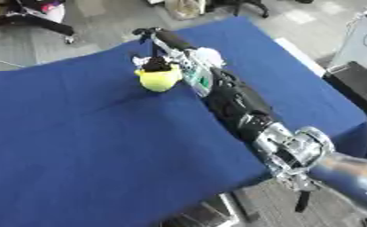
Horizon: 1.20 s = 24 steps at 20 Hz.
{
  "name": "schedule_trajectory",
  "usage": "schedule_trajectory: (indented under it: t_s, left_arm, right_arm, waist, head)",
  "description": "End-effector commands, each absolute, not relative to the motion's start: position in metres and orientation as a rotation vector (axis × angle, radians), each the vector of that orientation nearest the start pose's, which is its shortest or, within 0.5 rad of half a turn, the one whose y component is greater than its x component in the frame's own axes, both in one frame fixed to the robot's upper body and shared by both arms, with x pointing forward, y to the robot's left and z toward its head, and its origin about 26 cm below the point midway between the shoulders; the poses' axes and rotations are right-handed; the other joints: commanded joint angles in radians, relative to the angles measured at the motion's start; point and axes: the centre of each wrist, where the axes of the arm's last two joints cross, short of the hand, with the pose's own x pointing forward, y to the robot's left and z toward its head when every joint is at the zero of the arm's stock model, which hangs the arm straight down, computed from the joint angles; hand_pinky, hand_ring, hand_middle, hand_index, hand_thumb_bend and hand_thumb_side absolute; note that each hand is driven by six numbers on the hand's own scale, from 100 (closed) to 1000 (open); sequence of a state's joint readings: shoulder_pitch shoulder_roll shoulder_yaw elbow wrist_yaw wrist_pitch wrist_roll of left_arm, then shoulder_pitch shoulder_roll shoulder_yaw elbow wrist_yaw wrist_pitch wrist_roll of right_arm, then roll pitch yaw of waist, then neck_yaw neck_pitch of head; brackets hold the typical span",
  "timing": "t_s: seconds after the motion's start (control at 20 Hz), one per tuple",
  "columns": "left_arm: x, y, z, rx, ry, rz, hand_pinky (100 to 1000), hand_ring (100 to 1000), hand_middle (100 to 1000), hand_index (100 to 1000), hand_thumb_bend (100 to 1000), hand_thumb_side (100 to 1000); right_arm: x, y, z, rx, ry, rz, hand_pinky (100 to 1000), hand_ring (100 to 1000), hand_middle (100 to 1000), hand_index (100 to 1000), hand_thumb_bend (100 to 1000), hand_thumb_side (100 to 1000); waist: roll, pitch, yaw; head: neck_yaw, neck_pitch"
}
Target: Pick up the objects with one hand, pass them to the other hand, and then place them into the box on the other side of the table.
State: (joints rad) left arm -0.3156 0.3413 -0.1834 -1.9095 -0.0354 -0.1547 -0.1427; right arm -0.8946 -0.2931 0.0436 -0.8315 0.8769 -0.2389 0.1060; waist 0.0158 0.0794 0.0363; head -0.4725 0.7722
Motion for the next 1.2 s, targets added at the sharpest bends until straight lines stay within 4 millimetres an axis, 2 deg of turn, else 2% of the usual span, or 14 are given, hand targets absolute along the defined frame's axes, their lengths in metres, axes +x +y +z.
schedule_trajectory:
  t_s: [0.05,0.15,0.65,0.9,1.05,1.2]
  left_arm:
    - [0.311,0.224,0.173,-0.035,-2.267,-0.759,781,682,752,891,100,755]
    - [0.311,0.224,0.171,-0.034,-2.262,-0.759,781,682,752,893,100,758]
    - [0.312,0.224,0.167,-0.041,-2.248,-0.768,782,681,752,895,100,763]
    - [0.313,0.223,0.166,-0.042,-2.247,-0.768,783,681,752,896,100,764]
    - [0.313,0.223,0.166,-0.045,-2.248,-0.770,783,681,752,897,100,765]
    - [0.313,0.223,0.166,-0.047,-2.249,-0.769,783,681,752,897,100,765]
  right_arm:
    - [0.484,-0.268,0.152,-0.824,-1.576,1.316,732,540,772,948,183,653]
    - [0.484,-0.274,0.150,-0.823,-1.516,1.348,746,591,795,951,221,664]
    - [0.485,-0.292,0.140,-0.855,-1.306,1.429,762,676,818,949,283,677]
    - [0.483,-0.297,0.130,-0.869,-1.226,1.452,766,711,809,923,327,620]
    - [0.483,-0.298,0.124,-0.877,-1.189,1.469,767,721,801,905,328,611]
    - [0.482,-0.300,0.119,-0.878,-1.158,1.488,763,714,746,845,301,544]
  waist:
    - [-0.003,-0.019,-0.001]
    - [-0.004,-0.019,-0.002]
    - [-0.004,-0.019,-0.004]
    - [-0.002,-0.018,-0.005]
    - [0.000,-0.018,-0.005]
    - [0.002,-0.017,-0.006]
  head:
    - [-0.001,-0.002]
    - [-0.001,-0.002]
    - [0.001,-0.002]
    - [-0.001,-0.002]
    - [-0.002,-0.002]
    - [-0.003,-0.002]
